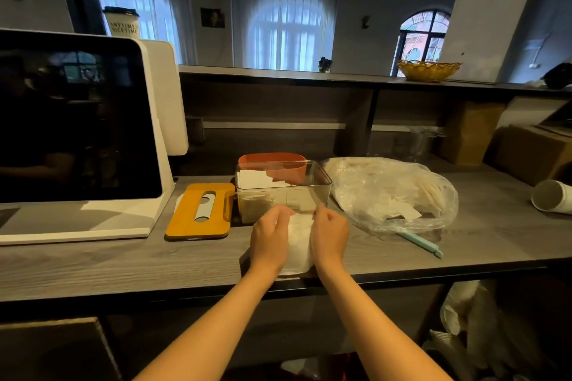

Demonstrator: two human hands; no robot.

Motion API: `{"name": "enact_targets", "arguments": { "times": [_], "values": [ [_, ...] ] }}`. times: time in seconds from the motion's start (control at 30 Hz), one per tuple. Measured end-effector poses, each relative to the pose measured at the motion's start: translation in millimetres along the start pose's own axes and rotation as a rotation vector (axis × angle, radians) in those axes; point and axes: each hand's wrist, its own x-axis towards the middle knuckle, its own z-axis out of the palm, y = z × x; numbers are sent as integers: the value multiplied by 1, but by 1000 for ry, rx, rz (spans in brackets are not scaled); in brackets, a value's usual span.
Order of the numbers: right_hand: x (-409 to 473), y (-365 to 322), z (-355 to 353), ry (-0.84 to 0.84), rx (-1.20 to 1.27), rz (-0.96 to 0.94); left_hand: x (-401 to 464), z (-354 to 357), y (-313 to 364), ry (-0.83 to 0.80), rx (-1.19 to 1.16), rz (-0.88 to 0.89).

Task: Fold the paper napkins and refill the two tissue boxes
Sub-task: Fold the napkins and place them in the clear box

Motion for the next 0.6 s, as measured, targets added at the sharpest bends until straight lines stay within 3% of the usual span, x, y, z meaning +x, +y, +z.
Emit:
{"name": "enact_targets", "arguments": {
  "times": [0.13,0.3,0.4,0.5,0.6],
  "values": [
    [21,-22,-3,98,42,-24,-4,-12,11,-147,255,291],
    [38,-52,-8,66,-62,-46,9,-27,38,-306,363,322],
    [43,-73,-13,-96,-143,32,24,-36,45,-281,241,166],
    [44,-87,-17,-381,-53,212,31,-43,46,-250,-60,-115],
    [47,-89,-26,-677,-152,183,34,-49,48,-235,-291,-309]
  ]
}}
